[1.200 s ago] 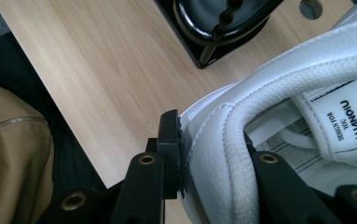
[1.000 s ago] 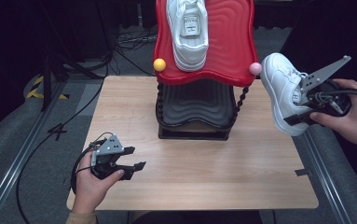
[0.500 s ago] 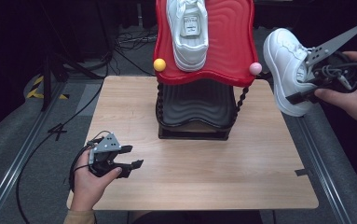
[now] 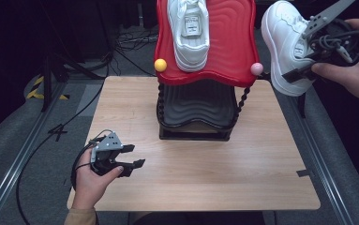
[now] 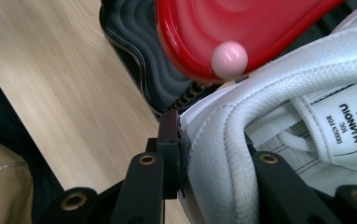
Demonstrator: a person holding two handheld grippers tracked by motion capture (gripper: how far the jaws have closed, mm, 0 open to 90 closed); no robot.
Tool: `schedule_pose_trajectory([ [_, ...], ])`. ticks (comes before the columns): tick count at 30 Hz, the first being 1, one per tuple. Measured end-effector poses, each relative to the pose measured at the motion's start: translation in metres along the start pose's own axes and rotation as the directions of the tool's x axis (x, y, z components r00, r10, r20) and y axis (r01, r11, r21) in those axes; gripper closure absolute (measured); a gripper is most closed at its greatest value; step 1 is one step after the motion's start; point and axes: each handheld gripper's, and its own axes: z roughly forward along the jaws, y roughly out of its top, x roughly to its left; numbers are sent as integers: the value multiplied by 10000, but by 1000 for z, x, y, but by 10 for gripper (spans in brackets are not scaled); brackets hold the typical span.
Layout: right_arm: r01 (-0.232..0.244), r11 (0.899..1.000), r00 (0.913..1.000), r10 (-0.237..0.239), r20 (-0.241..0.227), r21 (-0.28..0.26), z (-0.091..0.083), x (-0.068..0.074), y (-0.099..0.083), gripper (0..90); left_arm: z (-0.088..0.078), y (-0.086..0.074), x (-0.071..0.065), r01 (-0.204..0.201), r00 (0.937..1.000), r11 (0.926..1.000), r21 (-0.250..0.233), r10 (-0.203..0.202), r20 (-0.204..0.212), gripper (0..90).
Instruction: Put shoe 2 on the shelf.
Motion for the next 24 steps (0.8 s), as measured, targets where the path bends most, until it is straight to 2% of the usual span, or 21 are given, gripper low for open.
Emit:
schedule_pose_trajectory([
  [3, 209, 9998, 9996, -208, 172, -46, -2, 5, 12, 748, 1, 0, 1, 25, 10000, 10000, 23, -25, 36, 358],
  [8, 351, 9993, 9994, -350, 51, -149, -2, 7, 32, 748, 3, 2, 2, -27, 10000, 10000, 9, 27, 96, 358],
  [15, 651, 9978, 9977, -648, 205, -103, 5, 10, 63, 748, 3, 2, 3, 2, 9998, 10000, -64, 0, 209, 358],
  [24, 729, 9971, 9970, -723, 287, -198, 15, 8, 84, 746, 4, 4, 5, -29, 9995, 9999, -133, 33, 318, 358],
])
